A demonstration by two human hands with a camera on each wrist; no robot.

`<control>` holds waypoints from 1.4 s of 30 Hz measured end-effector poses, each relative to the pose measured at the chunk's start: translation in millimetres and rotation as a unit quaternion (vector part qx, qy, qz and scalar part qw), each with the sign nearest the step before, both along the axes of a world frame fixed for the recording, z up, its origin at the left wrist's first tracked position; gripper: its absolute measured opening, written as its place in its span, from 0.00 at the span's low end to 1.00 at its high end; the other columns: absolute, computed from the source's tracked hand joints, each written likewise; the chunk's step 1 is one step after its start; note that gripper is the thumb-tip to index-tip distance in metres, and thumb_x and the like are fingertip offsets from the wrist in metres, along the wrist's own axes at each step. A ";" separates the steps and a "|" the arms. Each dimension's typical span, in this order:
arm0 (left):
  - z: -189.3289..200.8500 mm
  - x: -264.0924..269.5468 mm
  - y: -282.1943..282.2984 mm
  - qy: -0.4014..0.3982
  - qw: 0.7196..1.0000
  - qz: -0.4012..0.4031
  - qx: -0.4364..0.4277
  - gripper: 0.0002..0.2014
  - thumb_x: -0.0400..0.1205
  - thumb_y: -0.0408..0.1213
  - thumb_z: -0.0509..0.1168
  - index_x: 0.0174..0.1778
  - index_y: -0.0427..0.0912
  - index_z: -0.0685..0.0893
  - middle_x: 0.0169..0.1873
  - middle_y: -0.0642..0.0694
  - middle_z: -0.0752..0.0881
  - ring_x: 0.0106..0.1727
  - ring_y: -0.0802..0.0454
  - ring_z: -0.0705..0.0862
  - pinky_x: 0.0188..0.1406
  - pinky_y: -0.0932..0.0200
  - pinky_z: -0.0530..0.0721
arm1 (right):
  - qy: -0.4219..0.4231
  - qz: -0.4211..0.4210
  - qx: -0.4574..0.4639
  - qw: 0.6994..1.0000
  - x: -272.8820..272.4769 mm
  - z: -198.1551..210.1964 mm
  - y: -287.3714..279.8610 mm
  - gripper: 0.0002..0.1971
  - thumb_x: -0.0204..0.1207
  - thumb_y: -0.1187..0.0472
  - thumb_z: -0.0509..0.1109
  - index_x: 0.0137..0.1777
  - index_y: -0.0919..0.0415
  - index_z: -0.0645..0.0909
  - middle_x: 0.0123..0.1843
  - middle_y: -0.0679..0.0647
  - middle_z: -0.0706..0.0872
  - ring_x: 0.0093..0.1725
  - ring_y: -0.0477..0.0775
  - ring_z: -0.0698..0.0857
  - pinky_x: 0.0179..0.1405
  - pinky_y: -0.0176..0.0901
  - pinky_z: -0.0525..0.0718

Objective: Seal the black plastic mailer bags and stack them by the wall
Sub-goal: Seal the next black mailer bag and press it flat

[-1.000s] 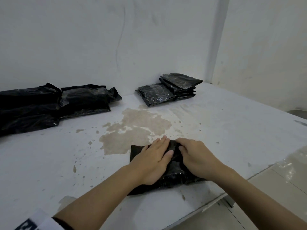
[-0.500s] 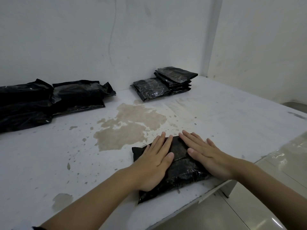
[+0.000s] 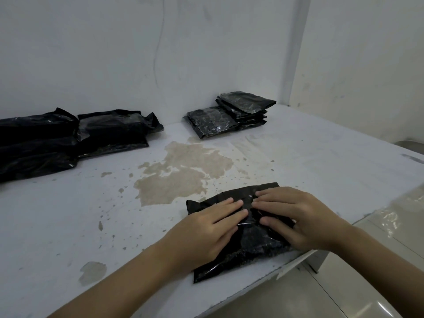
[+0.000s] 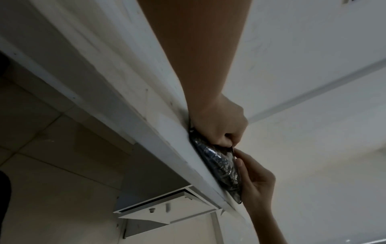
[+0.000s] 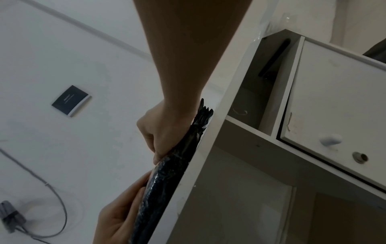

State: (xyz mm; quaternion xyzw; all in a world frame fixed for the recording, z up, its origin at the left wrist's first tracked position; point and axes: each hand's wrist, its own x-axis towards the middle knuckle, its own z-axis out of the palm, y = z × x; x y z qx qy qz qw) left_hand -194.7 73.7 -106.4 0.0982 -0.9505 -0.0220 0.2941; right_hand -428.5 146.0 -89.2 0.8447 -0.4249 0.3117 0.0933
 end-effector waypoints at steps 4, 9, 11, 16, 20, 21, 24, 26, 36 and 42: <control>6.8 -4.6 -3.0 0.023 1.000 -0.001 0.002 0.20 0.88 0.39 0.50 0.62 0.32 0.84 0.59 0.40 0.87 0.63 0.49 0.85 0.63 0.61 0.81 | 0.015 -0.002 -0.034 0.999 1.8 3.0 -2.5 0.15 0.78 0.51 0.68 0.52 0.61 0.90 0.51 0.52 0.91 0.56 0.51 0.88 0.57 0.50 0.86; 9.8 -5.3 -3.8 0.024 0.998 0.013 0.064 0.18 0.85 0.36 0.53 0.62 0.33 0.83 0.57 0.42 0.88 0.58 0.53 0.85 0.61 0.70 0.78 | 0.046 -0.022 -0.057 0.997 3.4 3.0 -2.4 0.17 0.81 0.50 0.65 0.52 0.63 0.90 0.50 0.54 0.91 0.51 0.51 0.90 0.46 0.46 0.89; 10.8 -4.3 -5.1 0.029 0.994 0.021 0.099 0.19 0.85 0.37 0.51 0.63 0.34 0.83 0.56 0.43 0.89 0.55 0.54 0.85 0.58 0.73 0.77 | 0.047 -0.026 -0.064 0.997 4.1 2.2 -1.9 0.15 0.80 0.55 0.65 0.53 0.64 0.89 0.50 0.54 0.91 0.48 0.51 0.90 0.38 0.44 0.90; 6.2 1.9 -9.1 0.000 1.000 0.006 0.028 0.18 0.84 0.37 0.54 0.64 0.37 0.82 0.62 0.43 0.86 0.66 0.53 0.82 0.56 0.62 0.85 | 0.031 -0.018 -0.057 0.998 -3.1 -0.3 -2.7 0.15 0.81 0.59 0.61 0.53 0.60 0.89 0.54 0.54 0.91 0.53 0.53 0.90 0.38 0.47 0.90; 3.1 10.2 -8.3 -0.008 0.996 0.022 -0.089 0.17 0.85 0.41 0.59 0.67 0.41 0.83 0.68 0.45 0.82 0.70 0.50 0.80 0.52 0.57 0.88 | 0.046 -0.059 -0.066 0.995 -6.3 0.5 -0.3 0.12 0.76 0.57 0.64 0.49 0.54 0.91 0.49 0.52 0.89 0.47 0.51 0.88 0.27 0.46 0.87; 3.7 12.6 -7.1 -0.001 0.994 0.025 -0.106 0.17 0.85 0.42 0.60 0.67 0.41 0.84 0.68 0.44 0.82 0.68 0.49 0.81 0.54 0.58 0.87 | 0.046 -0.063 -0.064 0.995 -6.0 0.3 0.5 0.13 0.76 0.57 0.64 0.49 0.54 0.91 0.49 0.52 0.88 0.46 0.51 0.87 0.26 0.45 0.86; 3.7 20.9 -4.8 0.016 0.990 0.024 -0.135 0.15 0.84 0.40 0.64 0.63 0.40 0.86 0.61 0.45 0.85 0.60 0.50 0.83 0.52 0.58 0.86 | 0.006 -0.060 -0.037 0.997 -9.7 1.6 2.2 0.13 0.76 0.54 0.65 0.50 0.54 0.91 0.48 0.51 0.87 0.45 0.51 0.87 0.33 0.43 0.87; -0.3 27.6 -5.0 0.020 0.992 0.017 -0.126 0.13 0.83 0.37 0.65 0.61 0.39 0.85 0.55 0.45 0.86 0.55 0.51 0.84 0.48 0.59 0.86 | -0.052 -0.041 -0.007 0.998 -15.9 2.6 4.3 0.13 0.76 0.51 0.67 0.50 0.55 0.91 0.47 0.48 0.89 0.47 0.45 0.87 0.39 0.38 0.86; -6.5 38.8 -12.4 0.025 0.998 -0.019 -0.046 0.11 0.86 0.41 0.61 0.50 0.42 0.89 0.45 0.47 0.89 0.50 0.54 0.88 0.32 0.59 0.87 | -0.084 -0.052 0.020 0.995 -29.6 -0.2 15.7 0.16 0.75 0.49 0.66 0.54 0.55 0.90 0.55 0.43 0.90 0.57 0.38 0.85 0.59 0.31 0.82; -2.1 40.0 -16.8 -0.016 0.999 -0.047 0.003 0.11 0.85 0.41 0.61 0.54 0.44 0.89 0.47 0.49 0.89 0.51 0.55 0.88 0.42 0.60 0.87 | -0.031 -0.064 0.005 0.997 -36.4 -0.9 20.9 0.15 0.79 0.49 0.64 0.48 0.52 0.91 0.46 0.43 0.85 0.43 0.40 0.84 0.37 0.39 0.85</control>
